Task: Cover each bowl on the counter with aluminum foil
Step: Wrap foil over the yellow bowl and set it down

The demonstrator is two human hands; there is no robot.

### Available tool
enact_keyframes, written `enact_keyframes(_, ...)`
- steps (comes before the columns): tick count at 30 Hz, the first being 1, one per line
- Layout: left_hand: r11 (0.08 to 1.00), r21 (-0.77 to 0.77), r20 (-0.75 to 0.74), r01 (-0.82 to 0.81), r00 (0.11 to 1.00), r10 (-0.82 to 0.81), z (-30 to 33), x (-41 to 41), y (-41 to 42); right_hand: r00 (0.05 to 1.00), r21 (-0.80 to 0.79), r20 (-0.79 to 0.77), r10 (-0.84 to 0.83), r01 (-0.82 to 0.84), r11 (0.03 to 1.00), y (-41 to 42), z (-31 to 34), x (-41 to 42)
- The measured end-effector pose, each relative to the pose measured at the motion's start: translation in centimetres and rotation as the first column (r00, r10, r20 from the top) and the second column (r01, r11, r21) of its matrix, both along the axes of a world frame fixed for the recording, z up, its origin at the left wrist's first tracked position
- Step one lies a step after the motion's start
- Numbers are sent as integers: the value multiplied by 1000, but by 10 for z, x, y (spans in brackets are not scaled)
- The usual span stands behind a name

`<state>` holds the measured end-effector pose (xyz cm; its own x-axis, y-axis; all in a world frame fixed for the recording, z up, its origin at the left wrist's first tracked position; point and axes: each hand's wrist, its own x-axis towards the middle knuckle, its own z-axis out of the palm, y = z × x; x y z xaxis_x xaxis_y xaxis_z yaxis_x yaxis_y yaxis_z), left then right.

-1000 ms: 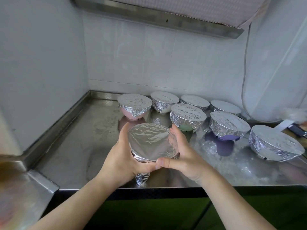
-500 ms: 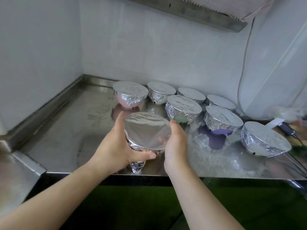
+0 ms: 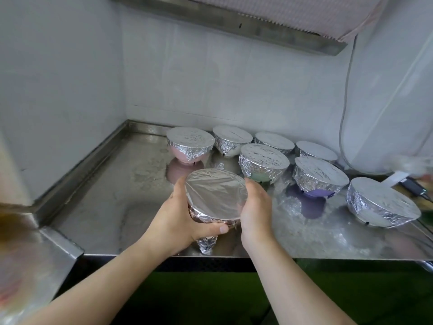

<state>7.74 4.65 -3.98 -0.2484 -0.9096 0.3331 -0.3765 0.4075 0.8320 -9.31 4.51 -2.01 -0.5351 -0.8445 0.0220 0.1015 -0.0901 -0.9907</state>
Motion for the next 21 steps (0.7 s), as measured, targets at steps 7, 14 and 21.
enact_keyframes(7,1000,20,-16,-23,1000,23,-3,2,2,997,32,34,74,-75,997,6,6,-2)
enact_keyframes(14,998,18,-45,-60,997,61,-10,-4,6,995,9,63,74,-75,997,8,5,-1)
enact_keyframes(21,998,37,5,-60,998,59,-17,-2,-3,995,-8,14,96,-96,995,8,5,-3)
